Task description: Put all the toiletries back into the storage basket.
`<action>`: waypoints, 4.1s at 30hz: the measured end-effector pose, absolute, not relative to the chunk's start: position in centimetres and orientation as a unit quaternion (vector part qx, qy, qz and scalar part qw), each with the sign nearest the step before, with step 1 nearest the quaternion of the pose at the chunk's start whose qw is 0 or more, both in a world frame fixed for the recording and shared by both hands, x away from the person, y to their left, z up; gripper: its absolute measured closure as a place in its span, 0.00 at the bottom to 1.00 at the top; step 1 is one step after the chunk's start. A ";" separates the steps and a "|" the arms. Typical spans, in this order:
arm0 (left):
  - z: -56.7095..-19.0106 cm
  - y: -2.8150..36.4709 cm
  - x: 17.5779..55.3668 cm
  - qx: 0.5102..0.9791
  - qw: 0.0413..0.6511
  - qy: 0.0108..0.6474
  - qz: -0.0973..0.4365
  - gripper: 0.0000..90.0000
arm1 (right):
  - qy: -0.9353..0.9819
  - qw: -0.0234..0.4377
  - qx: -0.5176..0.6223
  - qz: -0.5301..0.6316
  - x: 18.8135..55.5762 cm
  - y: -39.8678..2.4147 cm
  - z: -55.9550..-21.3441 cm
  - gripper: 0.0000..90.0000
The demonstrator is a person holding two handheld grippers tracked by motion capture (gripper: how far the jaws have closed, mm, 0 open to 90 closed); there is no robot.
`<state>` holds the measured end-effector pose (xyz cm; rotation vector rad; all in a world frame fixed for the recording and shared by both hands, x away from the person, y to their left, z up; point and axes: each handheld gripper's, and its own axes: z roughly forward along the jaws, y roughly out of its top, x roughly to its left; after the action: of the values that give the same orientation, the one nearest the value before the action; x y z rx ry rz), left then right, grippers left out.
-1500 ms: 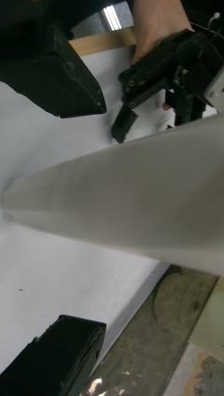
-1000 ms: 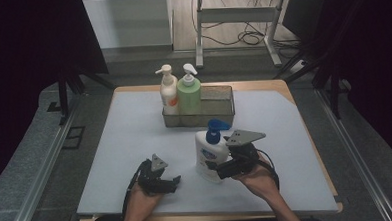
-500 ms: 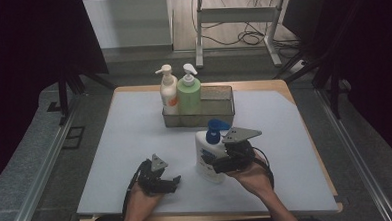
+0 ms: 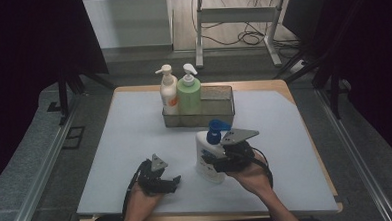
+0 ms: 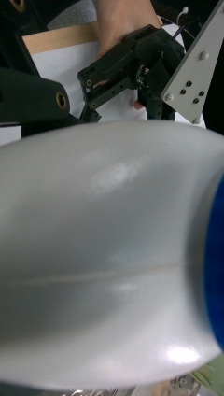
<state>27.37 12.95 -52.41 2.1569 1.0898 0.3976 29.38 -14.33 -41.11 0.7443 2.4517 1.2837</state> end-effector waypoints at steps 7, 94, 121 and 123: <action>-52.4 13.0 27.4 0.829 0.339 0.418 0.153 0.13 | 0.847 0.141 0.261 0.442 29.8 -14.7 -40.7 0.42; -52.4 13.0 27.4 0.828 0.340 0.419 0.154 0.13 | 0.778 0.259 0.374 0.433 43.1 -16.3 -31.7 0.42; -52.4 13.0 27.4 0.829 0.339 0.418 0.154 0.13 | 0.758 0.275 0.409 0.427 47.6 -15.3 -33.9 0.42; -52.4 13.0 27.4 0.829 0.339 0.418 0.153 0.13 | 0.757 0.273 0.412 0.427 48.0 -15.3 -34.2 0.42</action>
<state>27.39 12.97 -52.42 2.1593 1.0878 0.3996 47.96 -15.29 -34.25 1.1086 2.0370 1.1478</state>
